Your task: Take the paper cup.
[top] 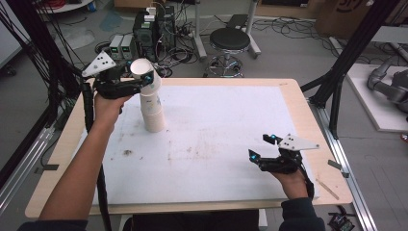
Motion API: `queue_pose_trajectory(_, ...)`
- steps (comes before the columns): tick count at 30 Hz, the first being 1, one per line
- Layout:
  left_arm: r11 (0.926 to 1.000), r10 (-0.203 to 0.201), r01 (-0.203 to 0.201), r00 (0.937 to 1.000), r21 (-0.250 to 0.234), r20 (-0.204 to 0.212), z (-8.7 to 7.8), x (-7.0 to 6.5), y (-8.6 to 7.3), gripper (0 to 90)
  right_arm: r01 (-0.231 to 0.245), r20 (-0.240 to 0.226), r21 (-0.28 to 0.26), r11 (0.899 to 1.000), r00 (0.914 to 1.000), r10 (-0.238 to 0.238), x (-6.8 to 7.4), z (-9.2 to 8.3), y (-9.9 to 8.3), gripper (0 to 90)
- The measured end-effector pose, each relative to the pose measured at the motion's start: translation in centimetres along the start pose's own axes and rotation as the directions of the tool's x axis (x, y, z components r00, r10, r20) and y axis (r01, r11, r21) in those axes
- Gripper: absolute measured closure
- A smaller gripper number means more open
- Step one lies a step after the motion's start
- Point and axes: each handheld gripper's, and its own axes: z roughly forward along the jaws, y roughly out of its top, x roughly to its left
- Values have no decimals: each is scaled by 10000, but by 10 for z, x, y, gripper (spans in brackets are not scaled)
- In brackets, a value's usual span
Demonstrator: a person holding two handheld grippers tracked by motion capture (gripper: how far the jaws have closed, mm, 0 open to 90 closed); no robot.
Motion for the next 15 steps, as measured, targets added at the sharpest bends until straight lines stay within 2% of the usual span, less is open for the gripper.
queue_pose_trajectory(6, 9999, 91, -85, 9990, -129, 433, -5, -12, 5, 339, 14, -112, 3, 10000, 9999, -14, 2, 1, 1, 195)
queue_pose_trajectory(9, 9998, 57, -44, 9968, -168, 795, -7, -20, 3, 339, 27, -140, -26, 10000, 9999, -27, 2, 1, 1, 195)
queue_pose_trajectory(13, 9999, 104, -95, 9901, -74, 1402, -7, -33, -2, 339, 11, -355, -45, 10000, 9994, -13, 4, 2, 2, 195)
queue_pose_trajectory(15, 10000, -6, 19, 9841, -71, 1777, -7, -40, -7, 339, 12, -538, -29, 10000, 9986, -14, 5, 4, 4, 195)
